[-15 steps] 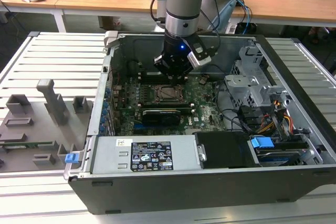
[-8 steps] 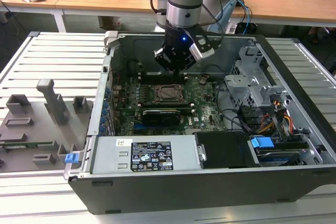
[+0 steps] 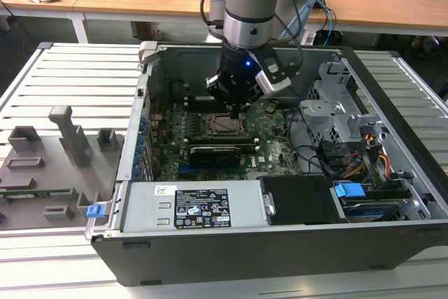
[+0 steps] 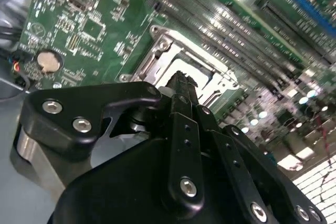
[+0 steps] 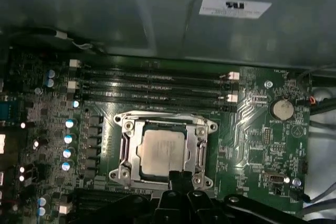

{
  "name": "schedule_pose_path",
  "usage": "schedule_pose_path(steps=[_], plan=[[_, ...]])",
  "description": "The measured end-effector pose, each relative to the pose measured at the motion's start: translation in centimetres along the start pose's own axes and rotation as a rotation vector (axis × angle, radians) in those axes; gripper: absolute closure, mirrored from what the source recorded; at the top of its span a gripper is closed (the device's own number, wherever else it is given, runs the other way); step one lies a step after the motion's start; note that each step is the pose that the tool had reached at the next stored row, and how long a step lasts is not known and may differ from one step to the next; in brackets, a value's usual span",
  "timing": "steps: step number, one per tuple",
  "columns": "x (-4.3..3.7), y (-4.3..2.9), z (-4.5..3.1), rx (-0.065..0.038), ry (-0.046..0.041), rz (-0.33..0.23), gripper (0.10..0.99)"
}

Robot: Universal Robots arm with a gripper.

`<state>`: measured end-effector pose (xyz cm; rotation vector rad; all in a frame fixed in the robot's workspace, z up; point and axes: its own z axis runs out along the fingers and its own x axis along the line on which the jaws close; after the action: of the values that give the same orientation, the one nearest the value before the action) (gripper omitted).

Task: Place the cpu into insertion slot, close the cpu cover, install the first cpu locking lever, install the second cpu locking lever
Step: 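Install the second cpu locking lever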

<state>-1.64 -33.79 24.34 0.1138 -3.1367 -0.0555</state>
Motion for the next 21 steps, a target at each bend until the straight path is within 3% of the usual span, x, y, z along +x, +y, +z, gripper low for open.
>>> schedule_pose_path(steps=[2, 3, 5, 9, 12, 15, 21], plan=[[0.05, -0.66, 0.03, -0.021, -0.0015, 0.0, 0.976], [0.09, -1.21, 0.05, -0.036, -0.0026, 0.0, 0.976], [0.13, -1.8, 0.08, -0.046, -0.0032, 0.0, 0.976], [0.23, -2.87, 0.19, -0.05, -0.0035, 0.0, 0.976], [0.52, -3.17, 0.29, -0.051, -0.0036, 0.0, 0.976], [1.38, -3.22, 0.35, -0.052, -0.0037, 0.0, 0.976], [3.88, -3.22, 0.51, -0.052, -0.0037, 0.0, 0.976]])
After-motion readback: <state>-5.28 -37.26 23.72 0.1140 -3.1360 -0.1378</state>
